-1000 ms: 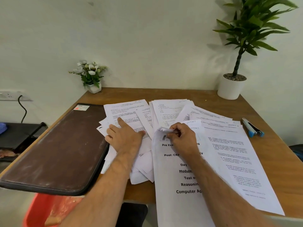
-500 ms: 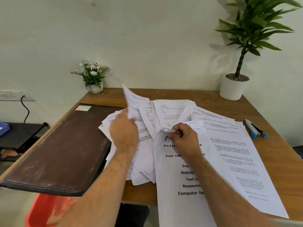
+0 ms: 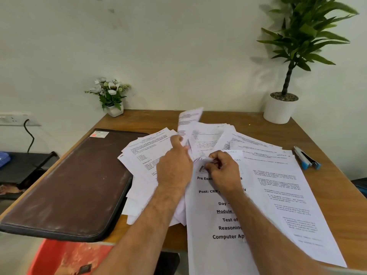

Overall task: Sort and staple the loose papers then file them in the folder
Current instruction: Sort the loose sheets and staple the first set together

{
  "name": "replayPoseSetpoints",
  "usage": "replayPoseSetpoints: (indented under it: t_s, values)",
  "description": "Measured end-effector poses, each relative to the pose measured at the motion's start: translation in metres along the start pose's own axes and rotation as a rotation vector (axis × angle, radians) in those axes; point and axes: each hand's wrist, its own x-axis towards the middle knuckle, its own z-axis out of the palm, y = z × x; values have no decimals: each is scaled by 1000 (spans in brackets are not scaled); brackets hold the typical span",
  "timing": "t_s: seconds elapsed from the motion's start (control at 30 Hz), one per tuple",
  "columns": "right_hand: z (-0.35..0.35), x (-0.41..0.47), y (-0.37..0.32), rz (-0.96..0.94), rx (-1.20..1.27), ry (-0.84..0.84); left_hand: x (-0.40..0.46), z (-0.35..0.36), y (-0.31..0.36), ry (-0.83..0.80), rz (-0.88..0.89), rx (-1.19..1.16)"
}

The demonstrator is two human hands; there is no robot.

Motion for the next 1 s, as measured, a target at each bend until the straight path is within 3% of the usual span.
replayPoseSetpoints:
  t_s: [0.13,0.33,0.53,0.7,0.83,1.0]
  values:
    - [1,8,-1,-9,-37,-52,16,-13,-9,-28,-19,0]
    - [-14,11,-27,-102,-67,-64,12,-50,-10,89,-80,-340]
    - [-25,20,-85,-335,-68,32,-8,-83,-11,264,76,-482]
    - [-31,24,-124,-424,-1,45,-18,-97,-16,553,343,-356]
    - [-52,18,-180,-515,128,127,-20,-125,3,659,465,-394]
    - [-52,20,-221,-573,224,146,-17,-137,18,567,485,-625]
